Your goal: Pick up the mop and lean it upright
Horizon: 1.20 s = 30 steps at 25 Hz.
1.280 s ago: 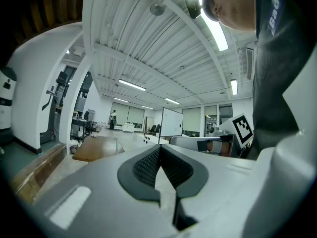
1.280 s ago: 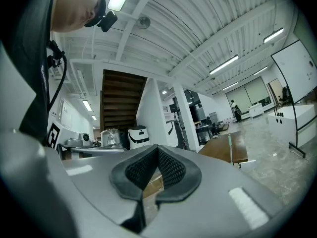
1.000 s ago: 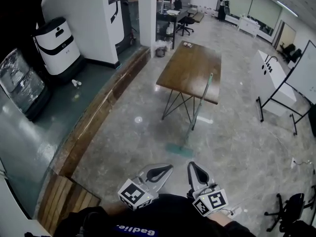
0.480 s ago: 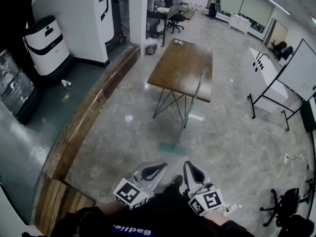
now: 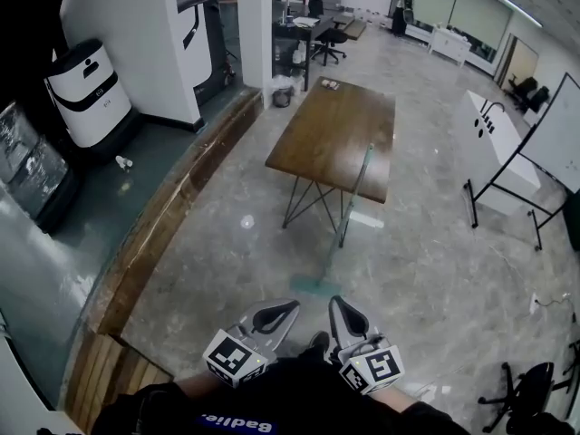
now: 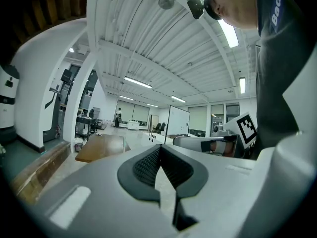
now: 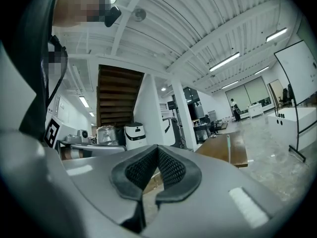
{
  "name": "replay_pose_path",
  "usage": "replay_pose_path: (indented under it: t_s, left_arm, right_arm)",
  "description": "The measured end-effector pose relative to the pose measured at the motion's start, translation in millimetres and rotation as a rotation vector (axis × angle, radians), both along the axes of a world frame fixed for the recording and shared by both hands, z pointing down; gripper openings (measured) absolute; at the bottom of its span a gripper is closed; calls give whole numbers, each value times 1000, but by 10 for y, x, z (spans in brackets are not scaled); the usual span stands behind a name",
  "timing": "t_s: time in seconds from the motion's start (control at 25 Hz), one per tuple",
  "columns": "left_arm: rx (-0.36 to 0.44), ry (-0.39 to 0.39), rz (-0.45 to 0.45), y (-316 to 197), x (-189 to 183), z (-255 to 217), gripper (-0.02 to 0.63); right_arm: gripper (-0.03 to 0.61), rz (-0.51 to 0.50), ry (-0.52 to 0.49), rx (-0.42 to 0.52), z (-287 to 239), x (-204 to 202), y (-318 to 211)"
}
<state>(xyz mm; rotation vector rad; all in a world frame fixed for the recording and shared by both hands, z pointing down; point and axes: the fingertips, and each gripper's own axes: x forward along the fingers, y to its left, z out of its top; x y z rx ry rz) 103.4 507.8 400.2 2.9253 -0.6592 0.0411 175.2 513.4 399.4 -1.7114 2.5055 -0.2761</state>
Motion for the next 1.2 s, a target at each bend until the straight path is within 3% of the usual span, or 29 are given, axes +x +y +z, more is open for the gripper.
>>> replay_pose_path:
  t_s: [0.56, 0.92, 1.2]
  left_arm:
    - [8, -50, -103, -764, 815, -29, 20]
    - [-20, -70, -168, -929, 999, 83, 20]
    - [-19, -55, -141, -1125, 956, 65, 20]
  right_arm:
    - [6, -100, -70, -17, 23, 852, -848]
    - [6, -130, -91, -58, 263, 1120, -1079]
    - [6, -109, -70, -65, 249, 1036, -1259]
